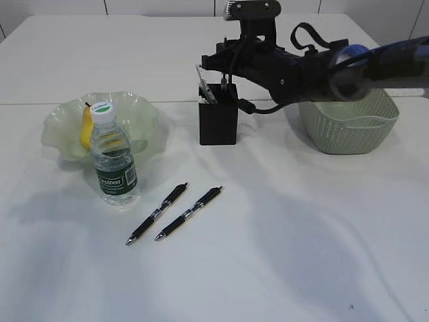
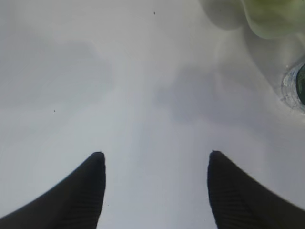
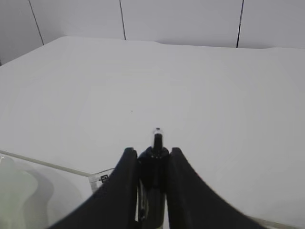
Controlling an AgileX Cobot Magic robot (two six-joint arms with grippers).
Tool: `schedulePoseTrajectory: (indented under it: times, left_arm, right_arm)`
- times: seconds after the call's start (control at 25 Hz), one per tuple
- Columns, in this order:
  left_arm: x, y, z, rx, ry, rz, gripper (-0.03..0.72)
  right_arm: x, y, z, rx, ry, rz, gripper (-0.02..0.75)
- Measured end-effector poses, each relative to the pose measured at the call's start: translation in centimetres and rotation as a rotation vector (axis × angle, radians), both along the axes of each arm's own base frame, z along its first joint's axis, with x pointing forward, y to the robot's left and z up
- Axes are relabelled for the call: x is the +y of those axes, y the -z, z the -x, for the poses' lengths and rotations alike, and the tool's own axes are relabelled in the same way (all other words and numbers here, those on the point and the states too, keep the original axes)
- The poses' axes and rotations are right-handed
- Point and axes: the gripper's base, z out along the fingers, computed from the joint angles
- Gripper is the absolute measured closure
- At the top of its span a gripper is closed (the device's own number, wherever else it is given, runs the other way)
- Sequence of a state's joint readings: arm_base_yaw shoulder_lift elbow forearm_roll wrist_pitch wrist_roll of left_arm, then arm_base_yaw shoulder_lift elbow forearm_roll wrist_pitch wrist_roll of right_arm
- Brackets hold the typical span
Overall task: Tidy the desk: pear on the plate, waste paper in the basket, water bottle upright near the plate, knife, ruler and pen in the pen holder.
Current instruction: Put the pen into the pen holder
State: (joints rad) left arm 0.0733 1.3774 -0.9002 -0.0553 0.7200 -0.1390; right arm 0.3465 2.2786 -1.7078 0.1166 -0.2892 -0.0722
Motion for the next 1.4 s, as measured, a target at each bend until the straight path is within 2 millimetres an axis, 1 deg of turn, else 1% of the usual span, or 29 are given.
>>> schedulePoseTrajectory:
  times: [0.08, 0.2, 0.8, 1.16, 1.4]
  left_arm:
    - [0.0, 0.0, 0.0, 0.000, 0.000, 0.000, 0.214]
    - [0.0, 0.0, 0.0, 0.000, 0.000, 0.000, 0.214]
    - [0.0, 0.0, -0.1, -0.010, -0.001, -0.001, 0.214]
    - [0.0, 0.0, -0.1, -0.011, -0.001, -0.001, 0.214]
    - [0.0, 0.0, -0.1, -0.011, -0.001, -0.001, 0.214]
  right_arm:
    - [0.0, 1.0, -0.2, 0.009, 0.002, 0.002, 0.633]
    - [0.1, 1.7, -0.2, 0.018, 0.002, 0.003, 0.633]
    - [0.1, 1.6, -0.3, 0.012, 0.003, 0.001, 0.607]
    - [0.1, 1.6, -0.3, 0.010, 0.003, 0.000, 0.556]
    - [0.1, 1.6, -0.3, 0.010, 0.003, 0.000, 0.486]
